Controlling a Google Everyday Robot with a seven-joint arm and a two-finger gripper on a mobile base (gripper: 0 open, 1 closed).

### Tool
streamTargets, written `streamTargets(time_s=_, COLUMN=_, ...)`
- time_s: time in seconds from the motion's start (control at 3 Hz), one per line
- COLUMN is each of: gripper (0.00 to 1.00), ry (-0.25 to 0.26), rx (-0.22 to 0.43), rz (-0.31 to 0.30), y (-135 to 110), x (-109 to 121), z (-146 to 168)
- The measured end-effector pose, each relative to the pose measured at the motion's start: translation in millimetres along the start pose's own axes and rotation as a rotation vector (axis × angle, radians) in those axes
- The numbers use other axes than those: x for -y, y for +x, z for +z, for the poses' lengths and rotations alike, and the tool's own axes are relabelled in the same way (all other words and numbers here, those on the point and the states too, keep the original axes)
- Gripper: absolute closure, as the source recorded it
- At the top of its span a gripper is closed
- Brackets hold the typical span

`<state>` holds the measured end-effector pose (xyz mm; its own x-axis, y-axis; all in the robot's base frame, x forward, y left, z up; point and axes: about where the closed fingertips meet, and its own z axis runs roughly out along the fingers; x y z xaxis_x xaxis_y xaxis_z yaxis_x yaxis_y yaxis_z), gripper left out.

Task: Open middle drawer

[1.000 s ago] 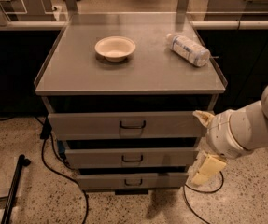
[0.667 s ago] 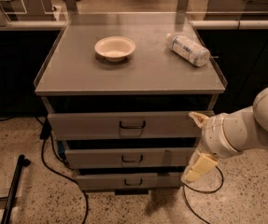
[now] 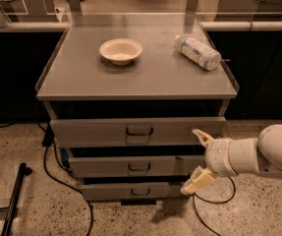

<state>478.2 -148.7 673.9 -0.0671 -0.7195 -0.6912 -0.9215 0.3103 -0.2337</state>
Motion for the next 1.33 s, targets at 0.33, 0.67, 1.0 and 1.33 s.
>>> streamTargets(time_s=0.33, gripper=0.0, ry=-0.008, rx=-0.007, rz=-0.002, y=1.2, x=-4.6, z=5.1)
streamTargets(time_s=0.67, gripper=0.0, ry=-0.037, rx=-0.008, rz=0.04, y=20.9, x=-12.1, z=28.8)
streamTargets(time_s=1.0, gripper=0.0, ry=-0.06, rx=-0.011, rz=0.086, y=47.4, x=-14.1, z=57.7)
streamTargets(time_s=1.33, gripper=0.0, ry=-0.07, rx=0.009, rz=0.114, y=69.9, x=-11.9, z=84.8)
